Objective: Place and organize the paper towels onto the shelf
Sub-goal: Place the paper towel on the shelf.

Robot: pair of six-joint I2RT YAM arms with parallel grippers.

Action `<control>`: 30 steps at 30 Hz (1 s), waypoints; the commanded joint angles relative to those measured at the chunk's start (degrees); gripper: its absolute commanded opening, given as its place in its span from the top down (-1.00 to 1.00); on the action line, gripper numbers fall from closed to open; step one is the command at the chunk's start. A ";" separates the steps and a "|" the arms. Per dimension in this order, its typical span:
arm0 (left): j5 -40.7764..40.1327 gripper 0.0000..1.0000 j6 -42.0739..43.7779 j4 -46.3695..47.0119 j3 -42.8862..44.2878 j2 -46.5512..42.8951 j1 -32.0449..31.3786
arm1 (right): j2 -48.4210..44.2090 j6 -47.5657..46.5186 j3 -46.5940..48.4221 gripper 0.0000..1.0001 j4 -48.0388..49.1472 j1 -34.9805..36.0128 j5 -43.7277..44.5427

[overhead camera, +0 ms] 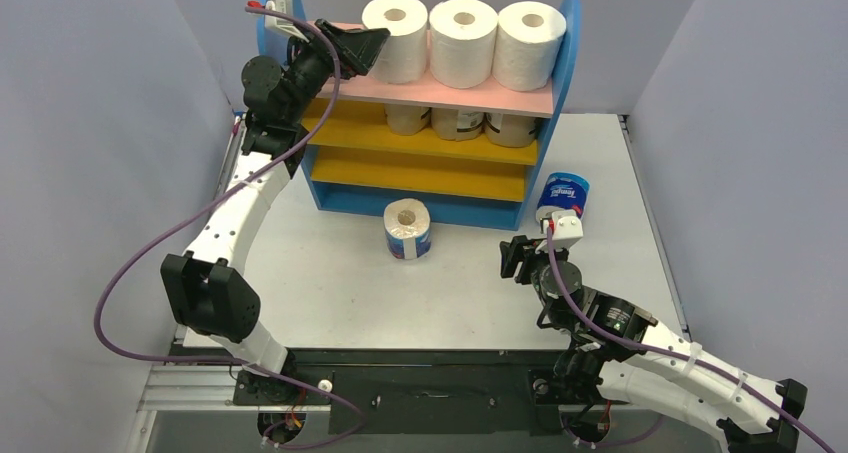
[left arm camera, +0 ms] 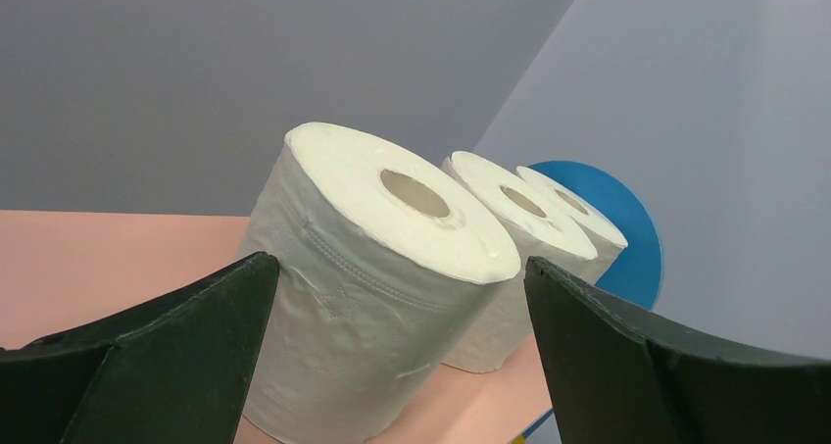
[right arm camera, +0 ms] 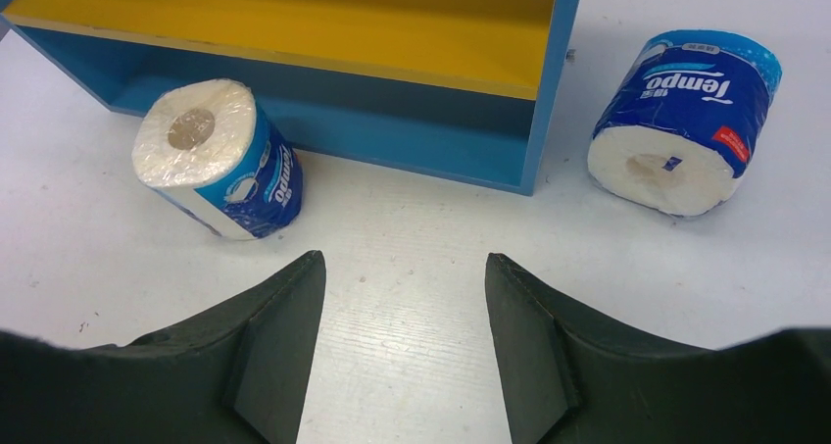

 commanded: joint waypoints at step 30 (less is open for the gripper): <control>-8.39 -0.93 11.07 -6.45 1.18 -12.88 1.59 | 0.97 1.44 0.49 -0.13 1.02 0.39 1.43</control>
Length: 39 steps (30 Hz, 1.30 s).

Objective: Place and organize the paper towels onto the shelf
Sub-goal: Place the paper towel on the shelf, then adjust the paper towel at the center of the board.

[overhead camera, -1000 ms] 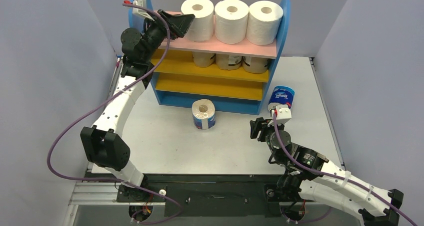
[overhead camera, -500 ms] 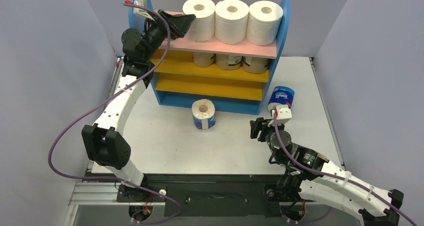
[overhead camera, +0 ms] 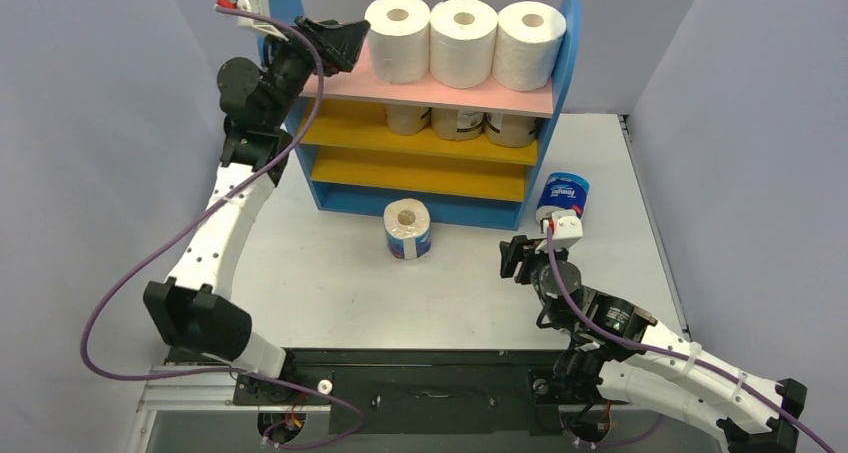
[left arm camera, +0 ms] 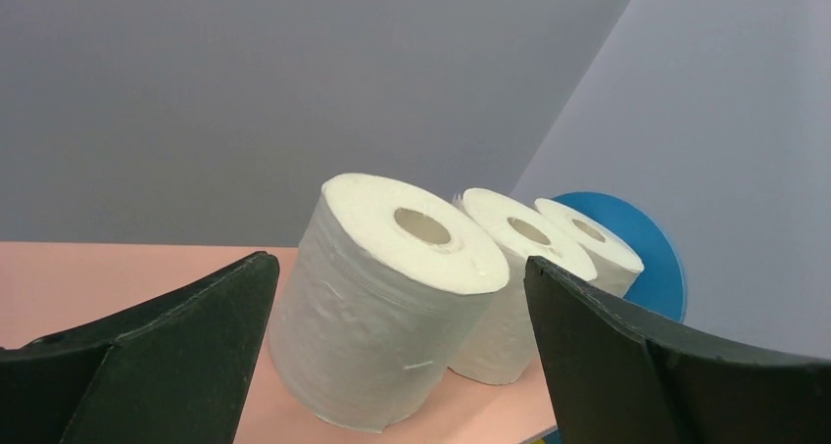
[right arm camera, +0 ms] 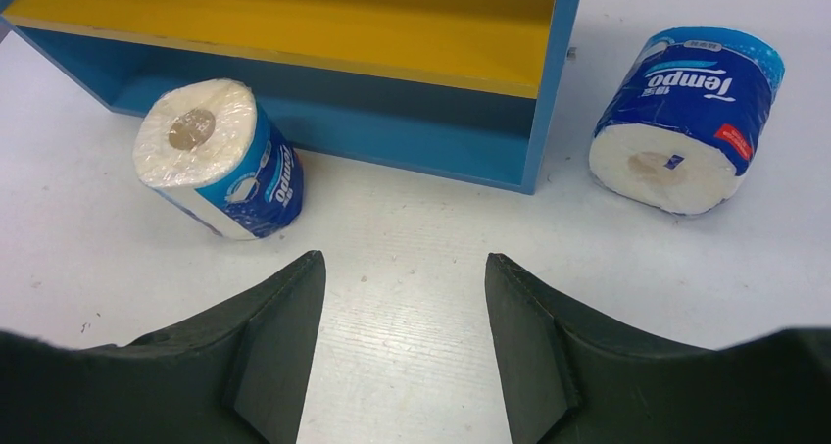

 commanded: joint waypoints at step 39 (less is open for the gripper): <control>-36.24 -0.93 -6.95 -60.87 -45.92 -46.36 -17.62 | 32.60 6.30 14.51 -0.35 10.13 1.27 -14.21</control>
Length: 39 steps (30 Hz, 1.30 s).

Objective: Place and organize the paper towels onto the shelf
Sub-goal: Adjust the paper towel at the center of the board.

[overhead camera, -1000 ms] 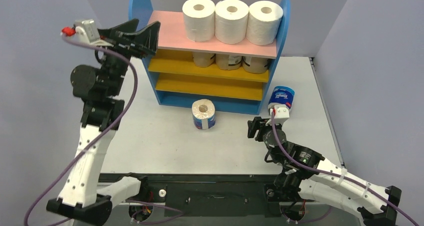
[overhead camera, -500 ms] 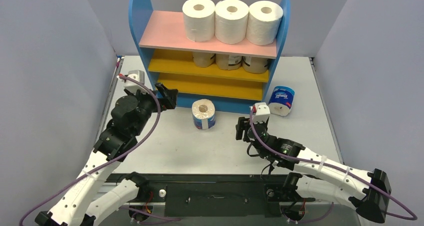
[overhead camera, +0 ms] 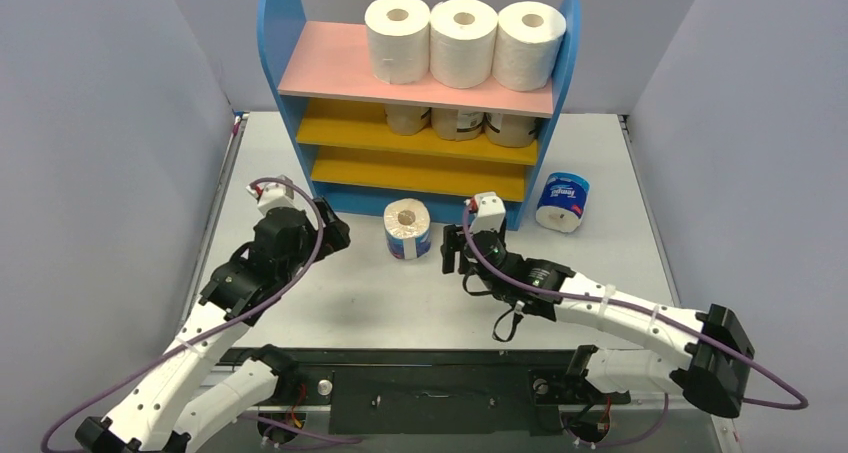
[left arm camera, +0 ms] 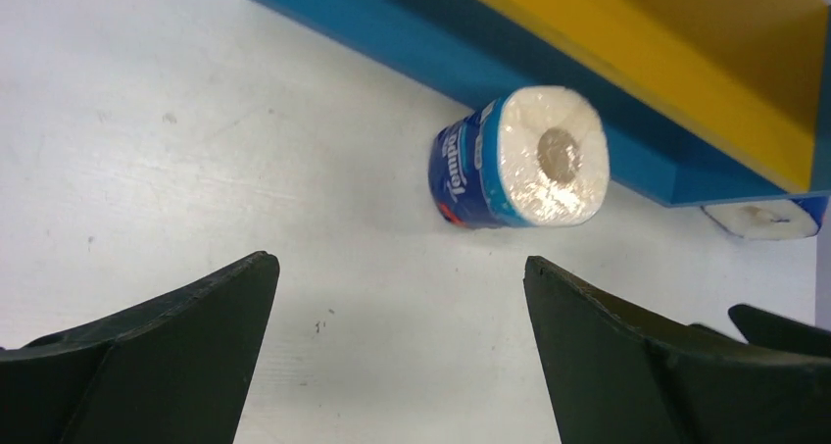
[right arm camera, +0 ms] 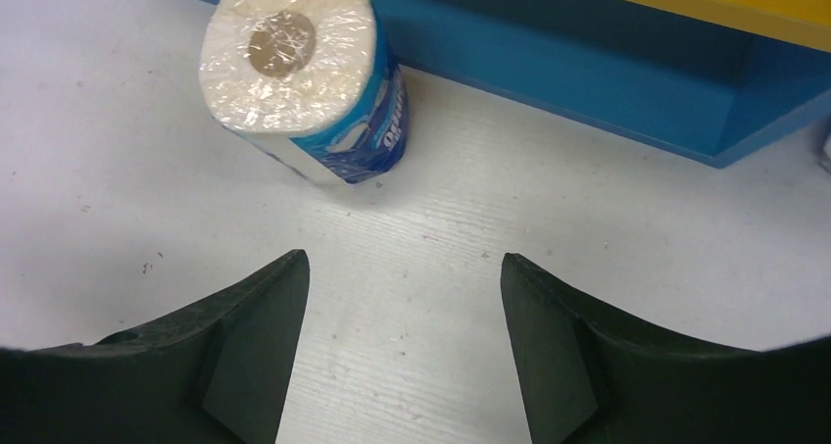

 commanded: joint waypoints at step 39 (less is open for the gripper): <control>-4.27 -0.93 -8.76 -0.10 -18.77 -19.86 -0.07 | 45.29 -20.14 38.68 -0.24 -6.73 2.14 -1.23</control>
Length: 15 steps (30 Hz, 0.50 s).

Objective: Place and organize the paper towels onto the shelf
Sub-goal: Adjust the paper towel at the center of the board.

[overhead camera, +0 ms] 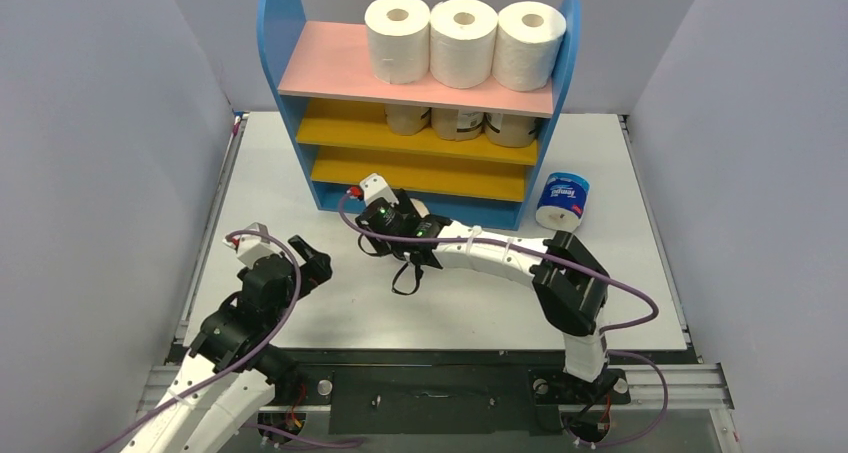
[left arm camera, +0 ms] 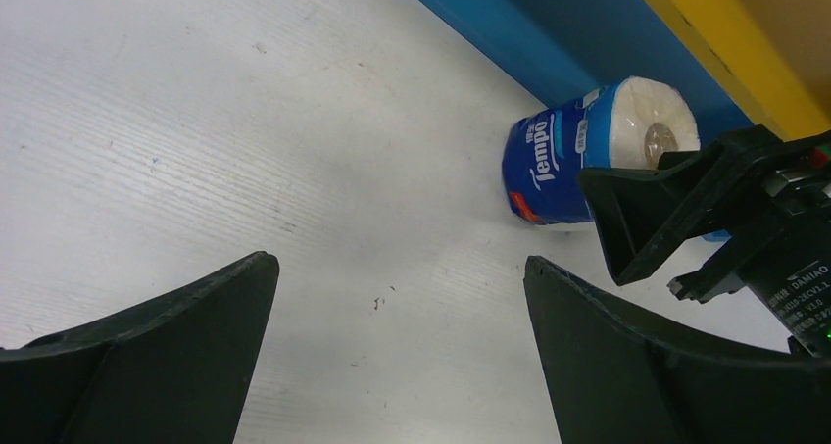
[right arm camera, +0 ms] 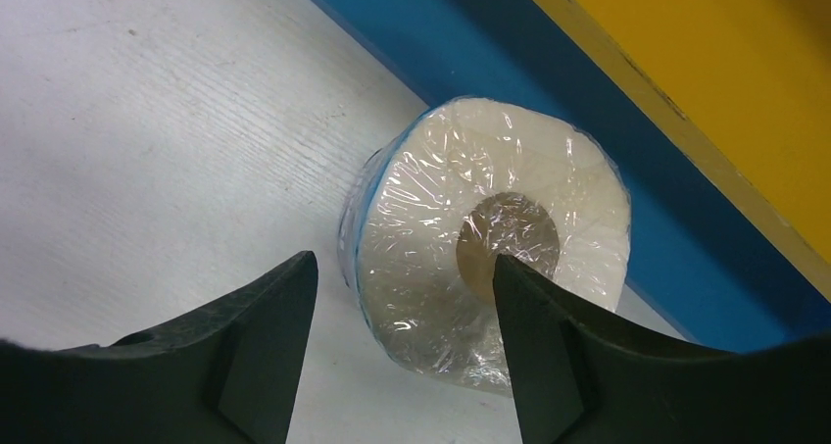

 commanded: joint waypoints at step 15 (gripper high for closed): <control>10.39 -0.93 -0.87 11.80 -3.92 3.47 -0.09 | -22.35 18.01 -33.58 -0.12 12.48 -0.95 -2.64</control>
